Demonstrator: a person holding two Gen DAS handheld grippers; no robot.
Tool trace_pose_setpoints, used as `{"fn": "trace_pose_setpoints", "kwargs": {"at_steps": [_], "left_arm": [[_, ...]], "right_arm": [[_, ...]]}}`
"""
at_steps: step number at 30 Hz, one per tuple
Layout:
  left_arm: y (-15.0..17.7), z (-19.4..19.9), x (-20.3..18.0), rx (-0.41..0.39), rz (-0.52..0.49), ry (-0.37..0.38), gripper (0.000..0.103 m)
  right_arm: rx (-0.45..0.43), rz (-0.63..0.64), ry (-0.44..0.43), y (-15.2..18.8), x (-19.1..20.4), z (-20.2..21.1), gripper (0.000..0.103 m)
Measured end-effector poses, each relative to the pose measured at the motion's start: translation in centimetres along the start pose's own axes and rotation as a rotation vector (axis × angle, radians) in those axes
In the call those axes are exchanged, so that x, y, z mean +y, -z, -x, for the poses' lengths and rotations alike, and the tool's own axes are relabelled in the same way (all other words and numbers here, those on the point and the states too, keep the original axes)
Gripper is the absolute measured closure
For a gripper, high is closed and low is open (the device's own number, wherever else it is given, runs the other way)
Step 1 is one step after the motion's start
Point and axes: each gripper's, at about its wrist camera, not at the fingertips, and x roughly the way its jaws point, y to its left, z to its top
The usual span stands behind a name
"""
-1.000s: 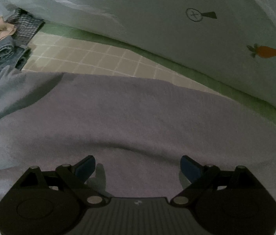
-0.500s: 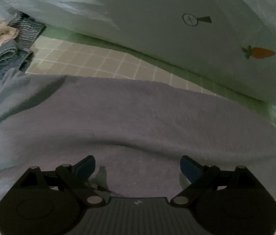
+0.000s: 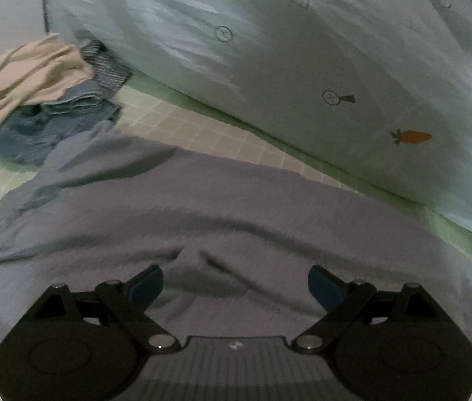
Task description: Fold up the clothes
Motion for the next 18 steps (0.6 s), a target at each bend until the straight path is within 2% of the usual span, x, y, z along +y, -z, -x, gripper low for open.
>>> {"fn": "trace_pose_setpoints", "kwargs": {"at_steps": [4,12,18], "left_arm": [[2.7,2.2,1.5,0.005,0.022,-0.003,0.009],[8.4,5.2,4.3,0.039,0.033,-0.021,0.009],[10.7,6.2,7.1,0.066,0.033,-0.045,0.01]], "right_arm": [[-0.003,0.086,-0.055,3.8,0.0,4.0,0.002],[-0.001,0.301,-0.096,12.9,1.0,10.3,0.0],[0.054,0.309,-0.088,17.1,0.3,11.8,0.0]]}}
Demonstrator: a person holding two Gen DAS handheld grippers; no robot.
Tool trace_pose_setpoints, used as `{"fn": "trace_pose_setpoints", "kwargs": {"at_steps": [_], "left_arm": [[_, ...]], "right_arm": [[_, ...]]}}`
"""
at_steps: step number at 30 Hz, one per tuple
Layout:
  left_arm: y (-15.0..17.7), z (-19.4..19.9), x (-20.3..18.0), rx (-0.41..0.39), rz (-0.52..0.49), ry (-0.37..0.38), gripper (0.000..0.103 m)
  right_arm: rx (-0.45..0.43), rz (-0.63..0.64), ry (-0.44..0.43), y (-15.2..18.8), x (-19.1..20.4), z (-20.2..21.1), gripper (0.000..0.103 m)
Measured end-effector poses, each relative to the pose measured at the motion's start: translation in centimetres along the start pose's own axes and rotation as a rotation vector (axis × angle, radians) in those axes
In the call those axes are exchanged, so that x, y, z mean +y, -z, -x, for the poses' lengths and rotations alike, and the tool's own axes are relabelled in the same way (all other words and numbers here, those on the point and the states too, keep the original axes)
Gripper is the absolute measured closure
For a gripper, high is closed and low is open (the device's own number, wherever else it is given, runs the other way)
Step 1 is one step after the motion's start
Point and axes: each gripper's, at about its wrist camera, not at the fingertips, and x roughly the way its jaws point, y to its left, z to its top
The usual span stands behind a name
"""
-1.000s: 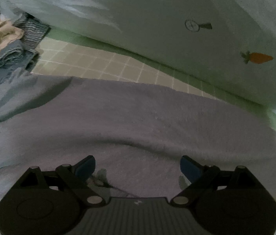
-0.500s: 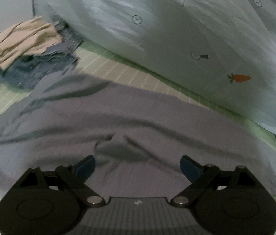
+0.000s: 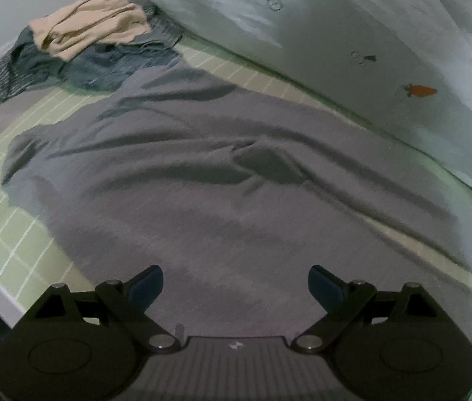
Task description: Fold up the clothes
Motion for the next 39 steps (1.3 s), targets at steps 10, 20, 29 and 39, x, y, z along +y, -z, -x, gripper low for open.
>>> {"fn": "trace_pose_setpoints", "kwargs": {"at_steps": [10,20,29,39], "left_arm": [[-0.2,0.7,5.7,0.002,0.052,-0.027,0.01],[-3.3,-0.7,14.0,-0.042,0.147,-0.144,0.01],[-7.5,-4.7,22.1,-0.054,0.299,-0.256,0.017],[-9.7,-7.7,24.2,-0.049,0.327,-0.242,0.04]], "right_arm": [[0.042,-0.173,0.078,1.4,0.0,-1.3,0.0],[0.047,-0.307,0.192,0.4,0.6,-2.4,0.0],[0.061,-0.388,0.248,-0.4,0.7,-2.9,0.0],[0.056,-0.51,0.331,-1.2,0.3,-3.1,0.013]]}}
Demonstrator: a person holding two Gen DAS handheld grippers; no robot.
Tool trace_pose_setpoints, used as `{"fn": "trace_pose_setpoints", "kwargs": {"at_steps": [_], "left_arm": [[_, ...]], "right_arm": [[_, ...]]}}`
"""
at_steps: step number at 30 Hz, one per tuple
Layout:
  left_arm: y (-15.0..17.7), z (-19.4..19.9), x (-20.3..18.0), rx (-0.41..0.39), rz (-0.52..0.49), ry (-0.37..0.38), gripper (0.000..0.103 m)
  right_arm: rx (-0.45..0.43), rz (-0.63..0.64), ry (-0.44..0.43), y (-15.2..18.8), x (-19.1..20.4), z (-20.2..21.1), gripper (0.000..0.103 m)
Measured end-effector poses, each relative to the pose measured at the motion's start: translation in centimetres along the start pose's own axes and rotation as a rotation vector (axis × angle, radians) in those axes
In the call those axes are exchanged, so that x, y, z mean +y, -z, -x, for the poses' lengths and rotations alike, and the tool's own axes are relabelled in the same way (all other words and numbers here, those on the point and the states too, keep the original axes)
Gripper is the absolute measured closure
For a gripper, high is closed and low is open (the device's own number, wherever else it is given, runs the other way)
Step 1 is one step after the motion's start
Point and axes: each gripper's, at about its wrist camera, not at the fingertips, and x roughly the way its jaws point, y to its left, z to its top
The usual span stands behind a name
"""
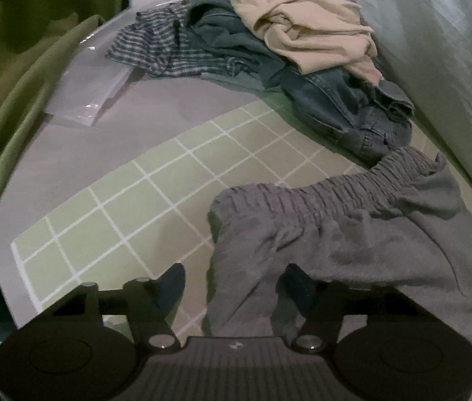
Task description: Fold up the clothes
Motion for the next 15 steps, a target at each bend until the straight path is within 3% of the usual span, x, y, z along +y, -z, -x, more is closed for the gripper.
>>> {"fn": "trace_pose_setpoints", "kwargs": {"at_steps": [3,7,9,11,12,13,14,15], "left_arm": [[0.0,-0.5,-0.6,-0.001,-0.021,0.002,0.045],[0.0,-0.9,-1.2,-0.01,-0.022,-0.025,0.053],[0.2,-1.0,-1.6,-0.024,-0.014,-0.039,0.062],[0.3,-0.9,-1.8,-0.032,0.013,-0.056,0.085],[0.4,-0.9,-1.9,-0.035,0.027,-0.064,0.089],[0.5,-0.9,-2.1,-0.039,0.04,-0.073,0.092],[0.6,-0.9,-2.2,-0.043,0.054,-0.082,0.095],[0.7,-0.8,-2.3,-0.049,0.066,-0.094,0.097]], "right_arm": [[-0.017,-0.057,0.015,-0.6,-0.8,-0.1,0.018],[-0.023,-0.091,0.048,-2.2,-2.1,-1.2,0.018],[-0.027,-0.083,0.049,-2.9,-2.4,-1.8,0.019],[-0.041,-0.053,0.042,-3.6,-2.6,-2.3,0.03],[-0.048,-0.03,0.028,-4.1,-2.6,-2.5,0.045],[-0.046,0.004,0.011,-4.6,-2.6,-2.6,0.076],[-0.041,0.041,-0.006,-5.1,-2.5,-2.7,0.098],[-0.037,0.077,-0.023,-5.7,-2.4,-2.9,0.1]]}}
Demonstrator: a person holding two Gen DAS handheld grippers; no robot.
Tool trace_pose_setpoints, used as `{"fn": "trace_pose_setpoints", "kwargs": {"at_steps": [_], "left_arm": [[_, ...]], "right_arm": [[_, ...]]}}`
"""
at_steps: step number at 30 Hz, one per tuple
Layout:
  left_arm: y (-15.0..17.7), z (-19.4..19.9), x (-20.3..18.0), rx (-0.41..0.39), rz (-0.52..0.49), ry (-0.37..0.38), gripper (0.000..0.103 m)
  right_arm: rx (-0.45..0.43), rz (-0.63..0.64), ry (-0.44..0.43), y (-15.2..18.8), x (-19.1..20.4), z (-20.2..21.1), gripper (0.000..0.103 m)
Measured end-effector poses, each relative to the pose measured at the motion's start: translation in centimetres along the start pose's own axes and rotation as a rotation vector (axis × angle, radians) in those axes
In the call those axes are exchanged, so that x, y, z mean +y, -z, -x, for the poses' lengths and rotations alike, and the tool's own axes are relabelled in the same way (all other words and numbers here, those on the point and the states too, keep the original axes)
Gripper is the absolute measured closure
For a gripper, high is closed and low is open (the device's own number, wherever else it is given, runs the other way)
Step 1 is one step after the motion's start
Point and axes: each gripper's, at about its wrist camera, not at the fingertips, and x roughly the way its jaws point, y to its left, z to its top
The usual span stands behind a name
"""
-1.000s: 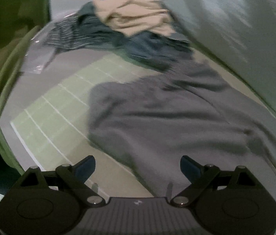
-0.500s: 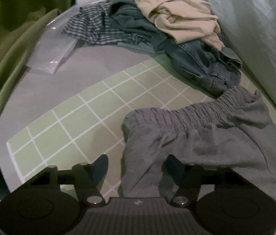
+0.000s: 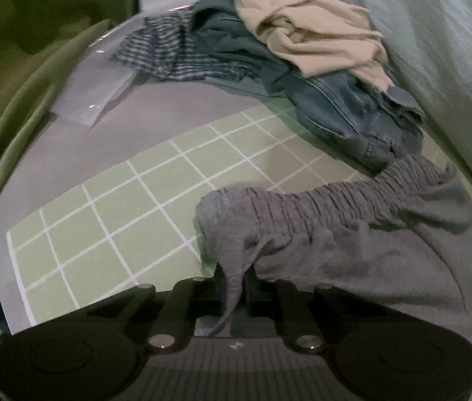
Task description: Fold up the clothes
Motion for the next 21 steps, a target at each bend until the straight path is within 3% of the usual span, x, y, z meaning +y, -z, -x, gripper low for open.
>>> {"fn": "trace_pose_setpoints", "kwargs": {"at_steps": [5,10,15,21], "left_arm": [[1.6,1.4,-0.8,-0.015,0.059,-0.018,0.1],[5.1,3.6,-2.3,-0.014,0.041,-0.025,0.101],[7.2,6.3,-2.3,-0.034,0.127,-0.031,0.101],[6.5,10.8,-2.0,-0.094,0.177,-0.024,0.101]], "right_arm": [[-0.009,-0.039,0.002,-2.9,-3.7,-1.6,0.1],[0.012,-0.099,0.015,-5.8,-8.4,-3.8,0.1],[0.019,-0.062,-0.027,-7.3,-9.5,-3.9,0.1],[-0.013,-0.052,-0.12,-9.1,-10.1,-1.8,0.1]]}}
